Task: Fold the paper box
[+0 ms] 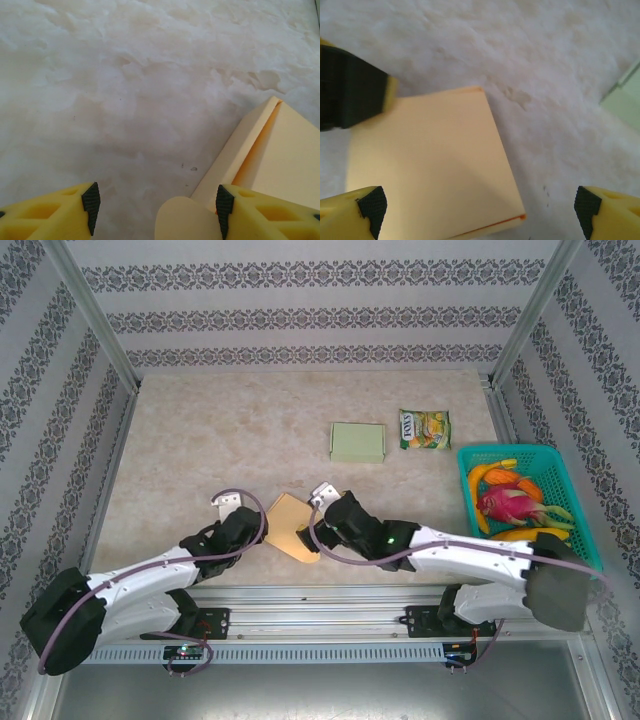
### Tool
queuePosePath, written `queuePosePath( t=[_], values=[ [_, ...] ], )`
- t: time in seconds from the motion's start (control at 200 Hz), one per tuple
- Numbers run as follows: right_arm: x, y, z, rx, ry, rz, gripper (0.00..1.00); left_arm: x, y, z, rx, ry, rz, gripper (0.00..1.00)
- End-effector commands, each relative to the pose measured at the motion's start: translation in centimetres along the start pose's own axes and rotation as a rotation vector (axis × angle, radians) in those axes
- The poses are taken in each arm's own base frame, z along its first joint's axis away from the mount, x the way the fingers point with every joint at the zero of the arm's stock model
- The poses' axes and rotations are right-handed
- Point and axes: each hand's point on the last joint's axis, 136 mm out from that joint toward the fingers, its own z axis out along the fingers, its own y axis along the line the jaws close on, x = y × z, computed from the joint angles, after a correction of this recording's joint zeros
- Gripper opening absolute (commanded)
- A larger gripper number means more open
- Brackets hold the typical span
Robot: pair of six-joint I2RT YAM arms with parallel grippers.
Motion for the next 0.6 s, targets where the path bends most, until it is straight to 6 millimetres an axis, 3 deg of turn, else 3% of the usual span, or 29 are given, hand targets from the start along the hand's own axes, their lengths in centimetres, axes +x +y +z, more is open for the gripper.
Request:
queuePosePath(
  t=[0.0,0.225,0.42,0.595],
  values=[
    [1.0,-1.1,2.0,0.107,0.029,0.169,0.98,0.4,0.0,-0.2,0.003,-0.011,-0.01,0.65],
    [4.0,-0.5,5.1,0.162,0.123,0.137,0.98,1.5,0.4,-0.3,-0.011,0.001,0.008,0.65],
    [4.9,-1.5,5.0,0.212,0.134,0.094,0.98,1.6,1.3,-0.9,-0.026,-0.004,0.013,0.66],
    [5.4,-2.5,4.4,0.227,0.131,0.087,0.98,0.5,1.5,-2.4,0.001,-0.03,-0.01,0.69]
  ],
)
